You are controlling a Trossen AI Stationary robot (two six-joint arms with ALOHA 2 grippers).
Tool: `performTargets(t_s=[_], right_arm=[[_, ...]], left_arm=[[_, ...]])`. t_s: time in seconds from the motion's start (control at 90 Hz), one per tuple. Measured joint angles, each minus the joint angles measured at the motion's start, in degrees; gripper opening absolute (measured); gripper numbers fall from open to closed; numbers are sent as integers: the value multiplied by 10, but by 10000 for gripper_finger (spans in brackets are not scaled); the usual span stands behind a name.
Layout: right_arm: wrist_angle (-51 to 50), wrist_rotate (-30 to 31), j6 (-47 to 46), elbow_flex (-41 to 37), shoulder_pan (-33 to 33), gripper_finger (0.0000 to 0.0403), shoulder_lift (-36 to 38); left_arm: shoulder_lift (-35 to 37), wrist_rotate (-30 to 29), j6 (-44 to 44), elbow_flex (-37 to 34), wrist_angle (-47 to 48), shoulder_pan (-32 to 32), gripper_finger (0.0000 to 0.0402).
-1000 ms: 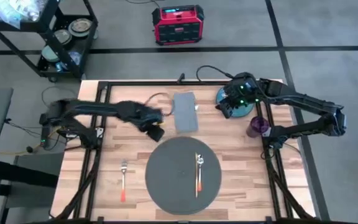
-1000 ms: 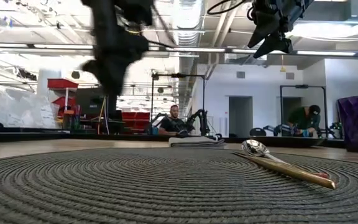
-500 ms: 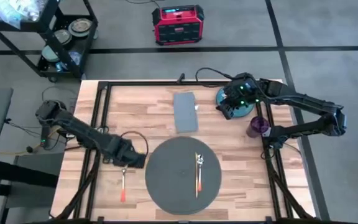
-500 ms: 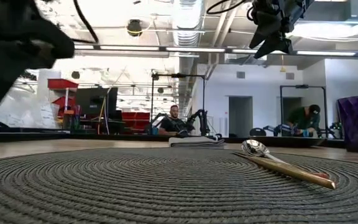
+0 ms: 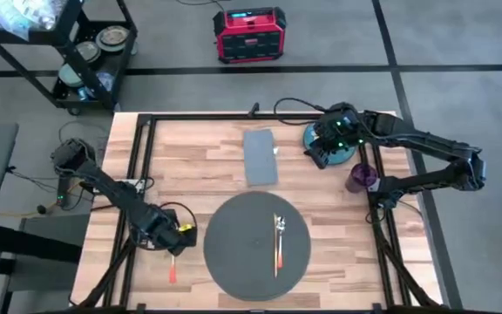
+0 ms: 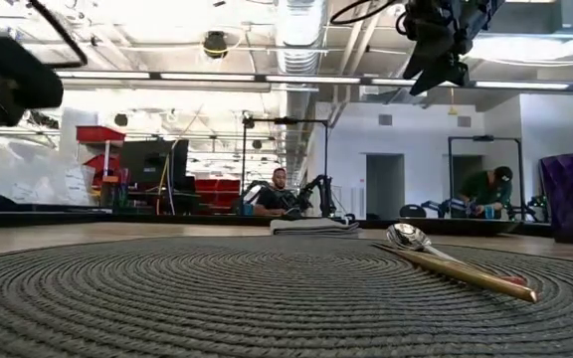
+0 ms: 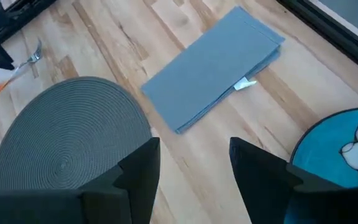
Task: Set table place
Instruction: Put the orange fork on the gray table napkin
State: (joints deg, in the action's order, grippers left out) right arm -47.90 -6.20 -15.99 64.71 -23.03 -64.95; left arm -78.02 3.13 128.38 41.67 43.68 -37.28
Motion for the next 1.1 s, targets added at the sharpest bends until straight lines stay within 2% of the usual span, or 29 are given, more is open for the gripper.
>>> performTargets(t_s=[0.089,0.244,0.389,0.444,0.533,0.656,0.711,0.878,1.0,1.1], right_arm=[[0,0,0,0,0,179,0],[0,0,0,0,0,179,0],[4,0,-1,0,0,179,0],[5,0,-4,0,0,179,0],[4,0,-4,0,-1,179,0],[4,0,-5,0,-4,179,0],[4,0,-5,0,-6,179,0],[5,0,-4,0,-15,179,0],[5,0,-3,0,-21,179,0],[5,-1,-2,0,-31,179,0]], left_arm=[[0,-1,-3,-15,-8,0,94],[-6,-3,-8,-56,-91,0,94],[-33,1,-20,-66,-103,1,90],[-43,3,-43,-66,-100,1,72],[-48,-2,-67,-60,-99,0,18],[-39,-22,-86,-29,-45,7,5],[-29,-54,-89,-7,21,16,3],[4,-147,-121,99,131,62,2],[8,-230,-209,168,139,136,1],[7,-245,-331,190,121,225,1]])
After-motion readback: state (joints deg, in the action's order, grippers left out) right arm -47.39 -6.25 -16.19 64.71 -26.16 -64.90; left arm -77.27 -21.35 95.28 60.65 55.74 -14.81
